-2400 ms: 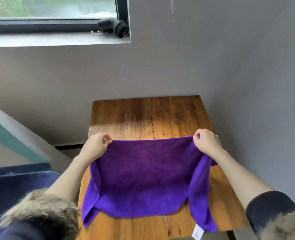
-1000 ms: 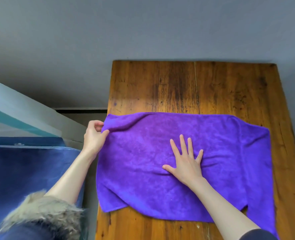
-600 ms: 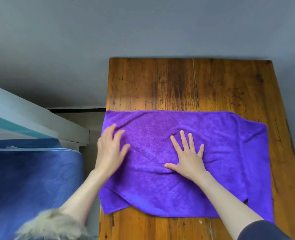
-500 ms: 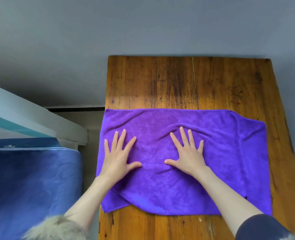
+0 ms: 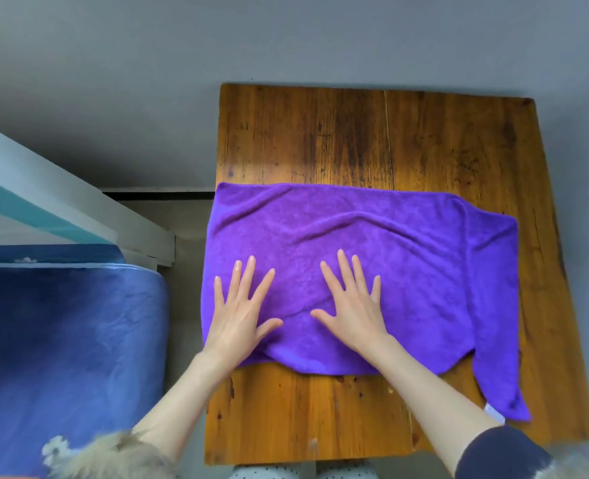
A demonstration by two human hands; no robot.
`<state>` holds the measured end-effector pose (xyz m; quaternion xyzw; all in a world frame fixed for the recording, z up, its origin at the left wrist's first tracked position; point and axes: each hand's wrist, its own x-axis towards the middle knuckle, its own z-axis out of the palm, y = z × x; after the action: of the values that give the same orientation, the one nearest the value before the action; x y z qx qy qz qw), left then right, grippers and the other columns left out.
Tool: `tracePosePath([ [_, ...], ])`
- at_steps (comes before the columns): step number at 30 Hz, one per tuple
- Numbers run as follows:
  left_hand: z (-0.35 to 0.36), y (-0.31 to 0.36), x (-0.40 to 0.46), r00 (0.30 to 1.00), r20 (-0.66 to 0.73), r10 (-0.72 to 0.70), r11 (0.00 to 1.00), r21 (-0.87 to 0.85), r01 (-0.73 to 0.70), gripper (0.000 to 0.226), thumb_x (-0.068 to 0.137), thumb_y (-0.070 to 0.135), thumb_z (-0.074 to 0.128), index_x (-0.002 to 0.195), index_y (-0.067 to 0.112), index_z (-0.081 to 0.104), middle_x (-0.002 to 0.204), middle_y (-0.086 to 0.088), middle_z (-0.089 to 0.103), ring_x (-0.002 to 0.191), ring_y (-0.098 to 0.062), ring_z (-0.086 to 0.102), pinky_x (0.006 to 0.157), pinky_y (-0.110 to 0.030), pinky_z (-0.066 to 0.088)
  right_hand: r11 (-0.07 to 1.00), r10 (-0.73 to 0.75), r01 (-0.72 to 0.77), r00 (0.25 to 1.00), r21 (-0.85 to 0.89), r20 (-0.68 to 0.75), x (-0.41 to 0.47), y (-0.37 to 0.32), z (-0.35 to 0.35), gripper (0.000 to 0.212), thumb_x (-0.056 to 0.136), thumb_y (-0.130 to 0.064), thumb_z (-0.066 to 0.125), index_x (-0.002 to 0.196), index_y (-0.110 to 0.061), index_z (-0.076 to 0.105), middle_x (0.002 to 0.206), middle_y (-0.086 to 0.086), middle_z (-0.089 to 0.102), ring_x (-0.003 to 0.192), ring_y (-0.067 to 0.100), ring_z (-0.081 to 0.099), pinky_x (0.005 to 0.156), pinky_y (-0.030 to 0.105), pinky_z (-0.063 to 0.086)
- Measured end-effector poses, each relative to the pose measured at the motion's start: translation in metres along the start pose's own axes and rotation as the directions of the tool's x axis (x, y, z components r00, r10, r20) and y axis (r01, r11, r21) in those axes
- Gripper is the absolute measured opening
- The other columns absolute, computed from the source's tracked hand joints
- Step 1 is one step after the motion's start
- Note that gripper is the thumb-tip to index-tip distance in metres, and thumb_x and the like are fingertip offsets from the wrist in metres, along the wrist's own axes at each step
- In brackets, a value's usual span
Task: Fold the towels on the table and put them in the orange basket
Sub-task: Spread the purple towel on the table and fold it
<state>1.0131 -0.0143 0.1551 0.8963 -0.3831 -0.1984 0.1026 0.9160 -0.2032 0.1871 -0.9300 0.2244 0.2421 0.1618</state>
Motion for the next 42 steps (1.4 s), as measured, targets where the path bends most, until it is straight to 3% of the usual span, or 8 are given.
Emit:
tracePosePath([
  [7, 0.018, -0.012, -0.049, 0.952, 0.127, -0.278, 0.960, 0.011, 0.279, 0.110, 0.062, 0.068, 0.063, 0.149, 0.023, 0.011, 0.156, -0.016, 0.010, 0.143, -0.034, 0.007, 0.106, -0.063, 0.021, 0.990, 0.144, -0.142, 0.984, -0.023, 0.105, -0.046, -0.017, 0.042, 0.098, 0.083, -0.060, 0.052, 0.147, -0.029, -0.015, 0.154, 0.001, -0.027, 0.142, 0.026, -0.023, 0.111, 0.061, 0.008],
  [13, 0.020, -0.023, -0.068, 0.948, 0.113, -0.296, 0.955, 0.043, 0.293, 0.107, 0.066, 0.069, 0.056, 0.148, 0.024, 0.006, 0.156, -0.015, 0.014, 0.142, -0.035, 0.014, 0.104, -0.062, 0.026, 0.991, 0.134, -0.130, 0.983, -0.038, 0.129, -0.051, -0.012, 0.044, 0.095, 0.084, -0.062, 0.050, 0.148, -0.028, -0.012, 0.154, 0.002, -0.027, 0.142, 0.027, -0.022, 0.111, 0.061, 0.008],
  [16, 0.021, -0.026, -0.073, 0.927, 0.116, -0.357, 0.934, 0.065, 0.352, 0.111, 0.068, 0.066, 0.061, 0.147, 0.025, -0.006, 0.157, -0.013, 0.000, 0.144, -0.033, 0.003, 0.110, -0.059, 0.016, 0.992, 0.121, -0.118, 0.985, -0.033, 0.126, -0.048, -0.010, 0.043, 0.096, 0.084, -0.061, 0.051, 0.148, -0.029, -0.012, 0.154, 0.002, -0.026, 0.142, 0.026, -0.022, 0.111, 0.061, 0.007],
  [22, 0.006, -0.021, -0.068, 0.925, 0.224, -0.305, 0.946, 0.182, 0.268, 0.117, 0.075, 0.057, 0.064, 0.135, 0.024, -0.031, 0.146, -0.006, -0.033, 0.141, -0.031, -0.021, 0.114, -0.057, 0.000, 0.994, 0.109, -0.109, 0.985, -0.008, 0.133, -0.047, -0.009, 0.043, 0.095, 0.084, -0.060, 0.052, 0.149, -0.027, -0.010, 0.155, 0.004, -0.025, 0.142, 0.027, -0.022, 0.111, 0.061, 0.005],
  [29, 0.002, 0.022, -0.035, 0.986, 0.120, -0.112, 0.993, 0.055, 0.106, 0.085, 0.087, 0.051, 0.053, 0.149, 0.028, 0.000, 0.156, -0.008, -0.013, 0.138, -0.025, -0.023, 0.114, -0.054, 0.000, 0.995, 0.103, -0.103, 0.991, -0.008, 0.087, -0.048, 0.001, 0.035, 0.081, 0.090, -0.055, 0.044, 0.149, -0.029, -0.004, 0.156, 0.000, -0.022, 0.144, 0.023, -0.019, 0.112, 0.057, 0.009],
  [33, 0.016, 0.055, -0.006, 0.992, 0.126, 0.007, 0.995, 0.102, -0.020, 0.085, 0.075, 0.041, 0.073, 0.146, 0.022, 0.030, 0.154, -0.016, 0.020, 0.140, -0.040, 0.021, 0.102, -0.062, 0.029, 0.988, 0.152, -0.152, 0.988, -0.013, 0.024, -0.044, 0.034, 0.027, 0.071, 0.094, -0.047, 0.041, 0.150, -0.028, 0.001, 0.157, 0.000, -0.015, 0.145, 0.023, -0.015, 0.113, 0.057, 0.005],
  [39, 0.032, 0.110, 0.033, 0.992, 0.112, 0.055, 0.985, 0.154, -0.072, 0.082, 0.065, 0.037, 0.081, 0.137, 0.019, 0.046, 0.146, -0.019, 0.037, 0.130, -0.042, 0.039, 0.091, -0.063, 0.040, 0.968, 0.250, -0.250, 0.968, 0.012, -0.025, -0.033, 0.111, 0.010, 0.067, 0.095, -0.041, 0.042, 0.150, -0.026, 0.007, 0.158, 0.001, -0.011, 0.145, 0.024, -0.012, 0.113, 0.057, 0.003],
  [42, 0.043, 0.144, 0.047, 0.993, 0.104, 0.051, 0.987, 0.148, -0.066, 0.078, 0.068, 0.032, 0.079, 0.137, 0.018, 0.045, 0.147, -0.019, 0.035, 0.133, -0.041, 0.036, 0.094, -0.064, 0.036, 0.959, 0.272, -0.261, 0.957, 0.112, -0.104, -0.029, 0.144, -0.004, 0.064, 0.095, -0.038, 0.044, 0.150, -0.023, 0.013, 0.159, 0.001, -0.004, 0.146, 0.024, -0.009, 0.112, 0.059, 0.004],
])
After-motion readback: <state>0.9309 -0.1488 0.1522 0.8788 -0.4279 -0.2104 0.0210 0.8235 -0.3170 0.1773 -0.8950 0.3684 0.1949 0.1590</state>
